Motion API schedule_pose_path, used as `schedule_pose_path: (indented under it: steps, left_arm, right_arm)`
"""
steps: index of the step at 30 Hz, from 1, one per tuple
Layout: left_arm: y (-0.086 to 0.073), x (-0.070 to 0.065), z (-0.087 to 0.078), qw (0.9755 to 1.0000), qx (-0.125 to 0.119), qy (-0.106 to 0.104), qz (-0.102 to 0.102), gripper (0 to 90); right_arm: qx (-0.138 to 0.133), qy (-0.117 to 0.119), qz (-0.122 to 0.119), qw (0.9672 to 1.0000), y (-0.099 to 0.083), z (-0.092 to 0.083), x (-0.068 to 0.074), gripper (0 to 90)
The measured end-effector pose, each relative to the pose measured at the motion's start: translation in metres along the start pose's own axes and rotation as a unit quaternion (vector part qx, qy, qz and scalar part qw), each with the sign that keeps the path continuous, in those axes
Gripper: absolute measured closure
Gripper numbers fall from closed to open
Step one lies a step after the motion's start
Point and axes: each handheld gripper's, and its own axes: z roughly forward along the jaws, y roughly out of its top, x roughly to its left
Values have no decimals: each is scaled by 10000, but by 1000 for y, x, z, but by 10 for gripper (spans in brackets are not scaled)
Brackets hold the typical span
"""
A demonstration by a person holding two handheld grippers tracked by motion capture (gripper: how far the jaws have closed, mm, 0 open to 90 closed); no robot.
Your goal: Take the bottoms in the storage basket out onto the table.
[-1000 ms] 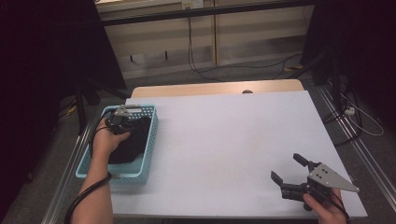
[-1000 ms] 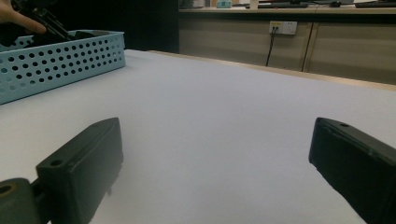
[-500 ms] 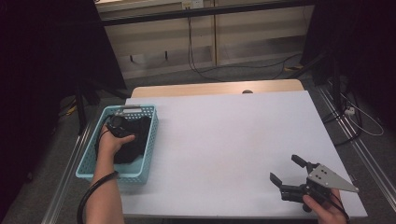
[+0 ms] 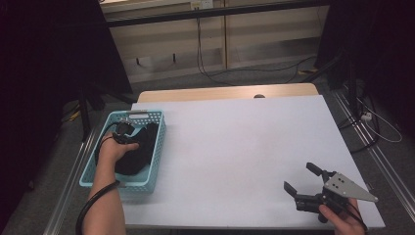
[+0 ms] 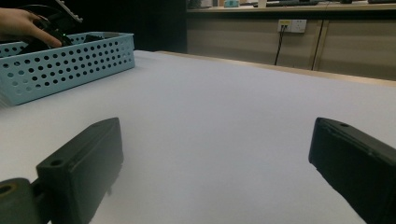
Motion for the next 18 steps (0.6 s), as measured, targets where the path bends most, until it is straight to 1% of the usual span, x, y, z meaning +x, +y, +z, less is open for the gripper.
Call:
schedule_pose_path:
  steps: [1, 2, 3, 4, 5, 6, 7, 8, 9, 10, 11, 12, 13, 14, 17, 18]
  left_arm:
    - [-1, -1, -2, 9999, 57, -122, -4, 616]
    - [-2, -2, -4, 9998, 134, -147, 10, 636]
    - [-2, -2, -4, 9998, 134, -147, 10, 654]
    - [-3, -5, -6, 9997, 203, -158, -57, 667]
    - [-3, -5, -6, 9997, 203, -158, -57, 676]
    - [-4, -8, -7, 9997, 180, -120, -135, 684]
    - [-3, -9, -9, 9993, 319, -100, -141, 691]
    - [-3, -10, -11, 9991, 369, -69, -213, 695]
    - [-2, -10, -13, 9986, 437, -88, -280, 699]
    - [-2, -11, -14, 9983, 426, -59, -397, 702]
    - [-2, -11, -16, 9980, 427, -52, -457, 705]
    - [-1, -11, -19, 9974, 444, -76, -558, 707]
    - [0, -10, -22, 9972, 468, -72, -582, 708]
    - [1, -10, -26, 9967, 445, -74, -672, 710]
    - [7, -9, -40, 9959, 389, -49, -812, 714]
    - [9, -9, -44, 9960, 378, -38, -806, 715]
  right_arm:
    - [-8, -2, -5, 10000, 0, 0, 0, 21]
    - [-16, 3, -4, 10000, 0, -1, 0, 21]
    - [-16, 3, -4, 10000, 0, -1, 0, 21]
    - [-13, 5, -6, 10000, 0, -1, 0, 21]
    - [-3, 13, -16, 10000, 0, 0, 0, 21]
    - [0, 6, -6, 10000, 0, 0, 0, 21]
    - [12, 2, -22, 10000, 0, 1, 0, 21]
    - [21, 2, -19, 10000, 0, 1, 0, 21]
    - [20, -5, -26, 10000, 0, 2, 0, 21]
    - [18, -11, -25, 10000, 0, 2, 0, 21]
    - [14, -22, -9, 10000, 0, 2, 0, 21]
    - [20, -29, -22, 10000, 0, 2, 0, 21]
    - [22, -29, -31, 10000, 0, 1, 0, 21]
    - [23, -28, -32, 10000, 0, 1, 1, 21]
    - [27, -37, -37, 10000, -1, 1, 1, 21]
    - [28, -39, -36, 10000, -1, 2, 1, 21]
